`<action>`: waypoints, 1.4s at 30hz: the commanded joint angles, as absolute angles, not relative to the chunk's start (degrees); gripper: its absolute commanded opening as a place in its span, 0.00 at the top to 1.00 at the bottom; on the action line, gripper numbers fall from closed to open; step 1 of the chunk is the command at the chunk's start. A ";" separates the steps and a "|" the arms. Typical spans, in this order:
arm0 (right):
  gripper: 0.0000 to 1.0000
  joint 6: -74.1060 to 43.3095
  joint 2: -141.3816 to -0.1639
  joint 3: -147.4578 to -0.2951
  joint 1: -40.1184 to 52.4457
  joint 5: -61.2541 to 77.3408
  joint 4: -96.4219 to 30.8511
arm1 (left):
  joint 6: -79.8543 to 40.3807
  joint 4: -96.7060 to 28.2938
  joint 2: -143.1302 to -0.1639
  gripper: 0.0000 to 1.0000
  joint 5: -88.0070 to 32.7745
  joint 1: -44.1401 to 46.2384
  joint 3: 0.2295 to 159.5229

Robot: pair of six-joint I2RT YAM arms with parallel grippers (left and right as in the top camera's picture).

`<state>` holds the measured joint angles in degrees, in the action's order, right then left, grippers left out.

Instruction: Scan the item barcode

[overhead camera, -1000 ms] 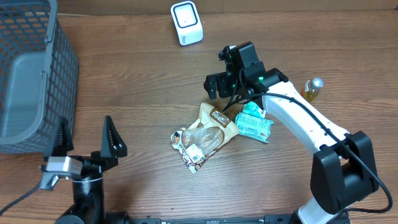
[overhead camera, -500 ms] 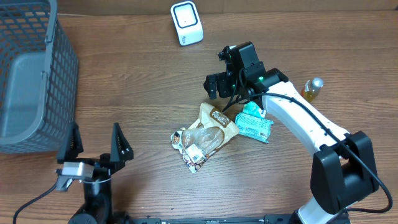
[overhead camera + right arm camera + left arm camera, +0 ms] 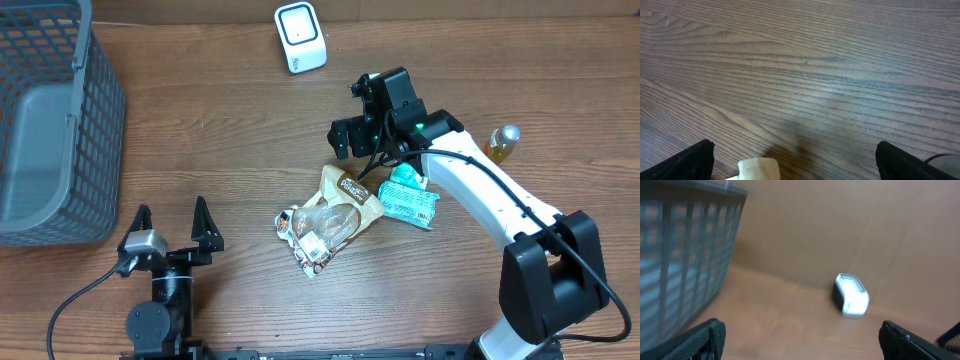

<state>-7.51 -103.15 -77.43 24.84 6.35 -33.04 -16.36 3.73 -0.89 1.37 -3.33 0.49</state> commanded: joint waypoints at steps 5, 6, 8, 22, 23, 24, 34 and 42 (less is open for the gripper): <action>0.00 -7.90 -103.00 -77.21 24.88 5.80 -32.84 | -9.76 -4.05 -0.21 0.00 4.89 -2.63 0.27; 0.00 -7.90 -103.00 -77.21 24.88 5.80 -32.84 | -8.64 -4.05 -0.21 0.00 4.89 -2.44 0.27; 0.00 -7.90 -103.00 -77.21 24.88 5.82 -32.84 | -8.56 -4.05 -0.21 0.00 4.82 -2.04 0.27; 0.00 -7.90 -103.00 -77.21 24.88 5.80 -32.84 | -8.56 -4.03 -0.23 0.00 4.86 -1.30 0.27; 0.00 -7.92 -103.00 -77.21 24.88 5.80 -32.84 | -8.56 -4.03 -0.23 0.00 4.86 -1.30 0.27; 0.00 -7.92 -103.00 -77.21 24.88 5.80 -32.84 | -8.56 -4.03 -0.23 0.00 4.86 -1.30 0.27; 0.00 -7.90 -103.00 -77.21 24.88 5.80 -32.84 | -8.56 -4.03 -0.23 0.01 4.86 -1.30 0.27; 0.00 -7.90 -103.00 -77.21 24.88 5.80 -32.84 | -8.56 -4.03 -0.25 0.00 4.86 -1.30 0.27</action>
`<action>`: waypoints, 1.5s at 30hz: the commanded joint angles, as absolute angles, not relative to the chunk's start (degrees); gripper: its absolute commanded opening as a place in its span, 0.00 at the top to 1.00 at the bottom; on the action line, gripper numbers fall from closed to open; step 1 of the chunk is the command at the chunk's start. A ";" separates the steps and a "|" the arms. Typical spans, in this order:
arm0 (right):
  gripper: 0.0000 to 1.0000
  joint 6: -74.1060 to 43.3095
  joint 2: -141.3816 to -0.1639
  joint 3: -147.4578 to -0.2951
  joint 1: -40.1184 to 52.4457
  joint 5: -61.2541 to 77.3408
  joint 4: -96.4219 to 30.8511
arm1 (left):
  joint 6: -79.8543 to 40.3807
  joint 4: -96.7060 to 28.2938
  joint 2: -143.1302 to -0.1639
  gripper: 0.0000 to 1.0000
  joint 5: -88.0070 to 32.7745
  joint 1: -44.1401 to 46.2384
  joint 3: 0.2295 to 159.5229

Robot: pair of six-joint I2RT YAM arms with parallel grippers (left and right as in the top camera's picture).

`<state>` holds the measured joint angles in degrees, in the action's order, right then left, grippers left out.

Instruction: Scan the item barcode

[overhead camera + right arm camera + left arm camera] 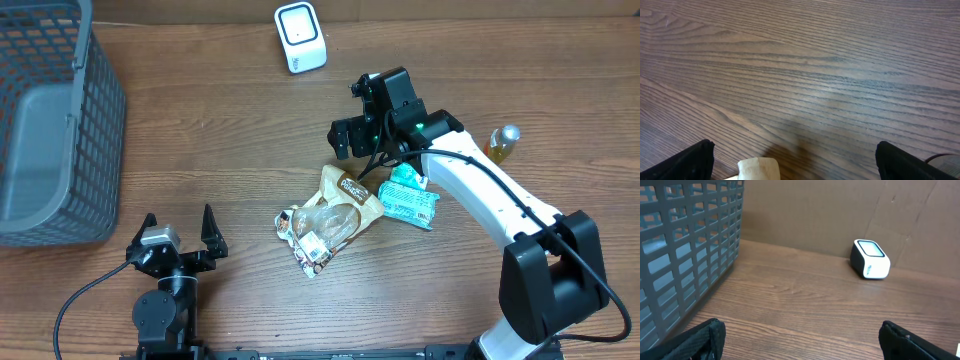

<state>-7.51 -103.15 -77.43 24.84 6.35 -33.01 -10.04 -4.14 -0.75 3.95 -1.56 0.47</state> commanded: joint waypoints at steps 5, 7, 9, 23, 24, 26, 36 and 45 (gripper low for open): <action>0.00 -7.92 -103.02 -77.21 24.88 5.87 -32.67 | -8.56 -4.05 -0.25 0.00 4.86 -1.30 0.27; 0.00 -7.92 -103.72 -77.21 24.73 5.63 -32.86 | -8.56 -4.03 -0.25 0.00 4.86 -1.30 0.27; 0.00 -7.90 -103.57 -77.21 24.73 5.61 -33.19 | -8.56 -4.03 -0.25 0.01 4.86 -1.30 0.27; 0.00 -7.27 -83.59 -77.21 24.62 4.84 -34.94 | -8.56 -4.05 -0.25 0.00 4.86 -1.30 0.27; 0.00 -7.27 -79.90 -77.21 24.60 2.83 -34.37 | -8.56 -4.05 -0.25 0.00 4.86 -1.30 0.27; 0.00 -7.25 -75.90 -77.21 24.58 -0.05 -34.89 | -8.56 -4.05 -0.25 0.01 4.86 -1.30 0.27; 0.00 -7.27 -55.81 -76.18 18.13 -3.81 -44.88 | -8.56 -4.03 -0.25 0.00 4.86 -1.30 0.27; 0.00 -7.29 -33.82 -56.82 10.90 -3.73 -44.71 | -8.56 -4.05 -0.25 0.00 4.86 -1.30 0.27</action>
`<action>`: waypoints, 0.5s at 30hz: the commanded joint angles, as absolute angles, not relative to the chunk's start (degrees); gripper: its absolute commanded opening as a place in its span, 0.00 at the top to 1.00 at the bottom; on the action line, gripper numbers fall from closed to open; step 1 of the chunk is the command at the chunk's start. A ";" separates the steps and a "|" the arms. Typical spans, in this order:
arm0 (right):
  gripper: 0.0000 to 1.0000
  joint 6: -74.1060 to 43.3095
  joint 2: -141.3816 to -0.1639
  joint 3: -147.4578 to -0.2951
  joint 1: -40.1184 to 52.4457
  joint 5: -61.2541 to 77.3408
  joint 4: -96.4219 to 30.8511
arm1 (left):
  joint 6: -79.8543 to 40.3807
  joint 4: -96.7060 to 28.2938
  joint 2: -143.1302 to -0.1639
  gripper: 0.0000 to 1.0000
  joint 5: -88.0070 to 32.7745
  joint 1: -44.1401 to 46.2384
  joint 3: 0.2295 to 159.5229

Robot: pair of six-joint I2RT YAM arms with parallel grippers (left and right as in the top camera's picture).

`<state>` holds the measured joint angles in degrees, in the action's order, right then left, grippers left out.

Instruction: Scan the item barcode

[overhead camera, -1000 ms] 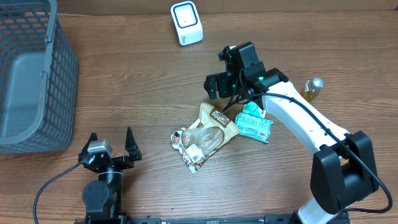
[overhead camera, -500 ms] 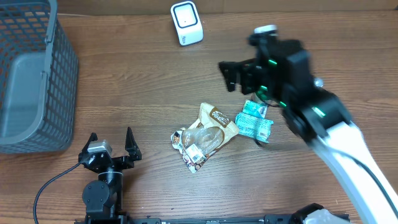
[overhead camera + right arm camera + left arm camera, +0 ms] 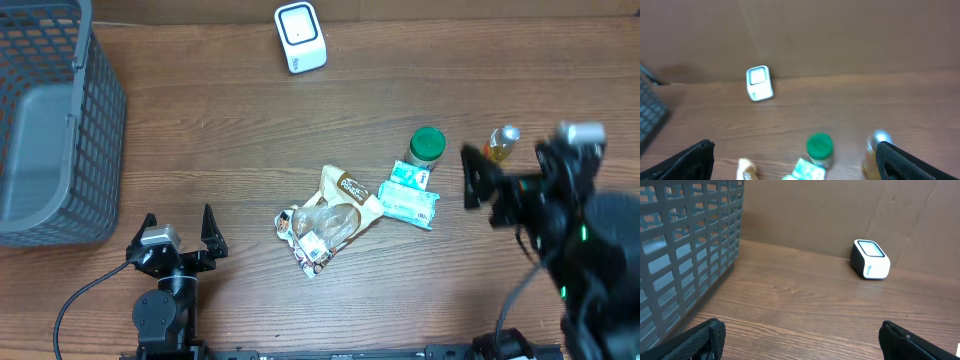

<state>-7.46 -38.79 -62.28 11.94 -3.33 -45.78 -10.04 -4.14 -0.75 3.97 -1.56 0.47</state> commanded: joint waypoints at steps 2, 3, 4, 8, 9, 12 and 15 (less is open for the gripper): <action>0.00 -7.29 -28.38 -50.92 9.78 -2.55 -42.65 | -8.56 -4.05 -0.25 0.00 4.86 -1.30 0.27; 0.00 -7.29 -25.26 -47.59 8.84 -1.45 -41.47 | -8.56 -4.05 -0.25 0.01 4.86 -1.30 0.27; 0.00 -7.29 -23.16 -45.39 8.16 -0.80 -40.80 | -8.56 -4.03 -0.25 0.00 4.86 -1.30 0.27; 0.00 -7.29 -13.69 -35.14 5.30 2.81 -37.43 | -8.56 -4.03 -0.25 0.00 4.86 -1.30 0.27; 0.00 -7.29 -11.49 -32.88 4.82 3.81 -36.60 | -8.56 -4.05 -0.25 0.01 4.86 -1.30 0.27; 0.00 -7.29 -5.08 -27.59 3.79 6.44 -33.32 | -8.56 -4.03 -0.25 0.00 4.86 -1.30 0.27; 0.00 -7.29 0.03 -23.14 3.25 7.20 -27.22 | -8.56 -4.05 -0.25 0.01 4.86 -1.30 0.27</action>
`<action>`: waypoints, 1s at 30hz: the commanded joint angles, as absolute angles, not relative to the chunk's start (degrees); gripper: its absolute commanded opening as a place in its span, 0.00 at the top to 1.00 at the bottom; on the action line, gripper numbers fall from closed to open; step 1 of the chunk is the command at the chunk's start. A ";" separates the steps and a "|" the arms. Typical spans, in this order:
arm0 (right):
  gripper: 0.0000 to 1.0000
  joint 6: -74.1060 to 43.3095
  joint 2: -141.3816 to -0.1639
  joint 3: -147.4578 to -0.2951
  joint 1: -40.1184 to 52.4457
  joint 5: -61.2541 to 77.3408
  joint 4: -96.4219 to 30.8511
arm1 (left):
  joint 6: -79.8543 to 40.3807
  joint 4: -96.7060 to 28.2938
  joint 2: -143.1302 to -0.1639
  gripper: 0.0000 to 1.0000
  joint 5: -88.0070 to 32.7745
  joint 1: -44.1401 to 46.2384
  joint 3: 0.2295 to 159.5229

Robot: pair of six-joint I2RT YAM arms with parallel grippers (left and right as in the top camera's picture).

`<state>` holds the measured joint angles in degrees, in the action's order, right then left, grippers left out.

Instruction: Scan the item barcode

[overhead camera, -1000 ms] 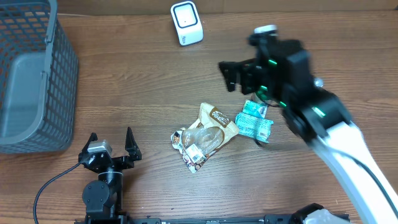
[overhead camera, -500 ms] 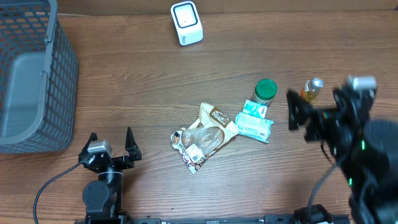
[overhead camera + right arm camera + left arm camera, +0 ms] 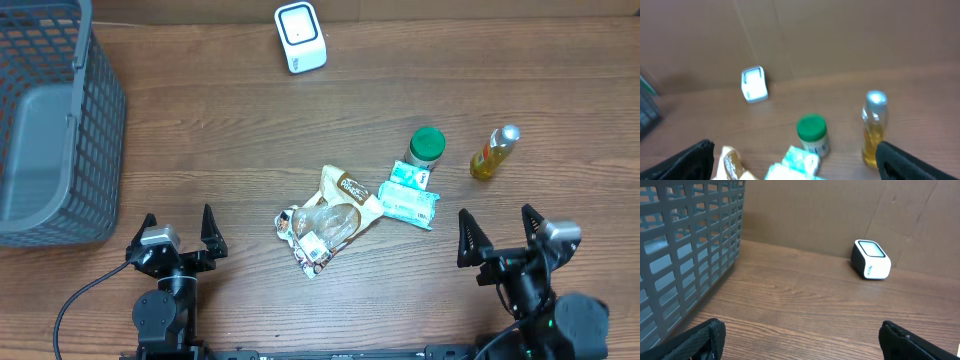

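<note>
The white barcode scanner (image 3: 300,37) stands at the table's far edge, also seen in the left wrist view (image 3: 871,266) and the right wrist view (image 3: 754,84). The items lie mid-table: a tan snack bag (image 3: 345,192), a clear packet (image 3: 315,228), a teal pack (image 3: 408,203), a green-lidded jar (image 3: 426,147) and a yellow bottle (image 3: 494,152). My left gripper (image 3: 176,235) stands open at the front left, holding nothing. My right gripper (image 3: 500,240) stands open at the front right, short of the items, also holding nothing.
A grey mesh basket (image 3: 50,120) fills the far left corner and shows at the left of the left wrist view (image 3: 685,250). A brown wall rises behind the scanner.
My right arm has come from the right side, near the bottle, down to the front right edge. Its camera now looks at the jar and bottle from lower. The left arm and the items have not moved.
My right gripper hung open over the items, hiding the jar, while the left gripper was settling at the front left. The right arm then stood off to the right, with the jar uncovered. Now it sits at the front right, open. No item has moved.
</note>
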<state>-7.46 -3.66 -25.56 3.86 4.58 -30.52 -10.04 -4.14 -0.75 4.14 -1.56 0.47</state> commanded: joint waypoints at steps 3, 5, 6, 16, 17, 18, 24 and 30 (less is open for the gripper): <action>0.00 -7.29 -0.51 -20.86 3.14 7.44 -18.65 | -8.56 -4.03 -0.25 0.00 4.86 -1.30 0.27; 0.00 -7.27 -0.21 -18.70 3.14 7.38 -10.13 | -8.56 -4.03 -0.25 0.00 4.86 -1.30 0.27; 0.00 -7.27 -0.21 -17.58 3.14 7.40 -5.93 | -8.56 -4.03 -0.25 0.01 4.86 -1.30 0.27; 0.00 -7.40 -0.21 -2.96 3.14 7.64 29.08 | -8.56 -4.05 -0.25 0.00 4.86 -1.30 0.27; 0.00 -7.81 -0.21 -1.96 3.14 7.64 29.47 | -8.54 -4.05 -0.25 0.00 4.86 -1.30 0.27; 0.00 -8.84 -0.19 -0.89 3.14 7.66 29.47 | -8.56 -4.03 -0.25 0.00 4.86 -1.30 0.27; 0.00 -10.48 -0.16 -0.45 3.14 10.22 12.97 | -8.56 -4.05 -0.25 0.00 4.86 -1.30 0.27; 0.00 -10.46 -0.16 -0.45 3.14 6.22 -3.55 | -8.56 -4.05 -0.25 0.00 4.86 -1.30 0.27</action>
<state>-9.82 -0.58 -1.06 3.40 8.47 -0.69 -10.02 -4.10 -0.75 4.16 -1.56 0.47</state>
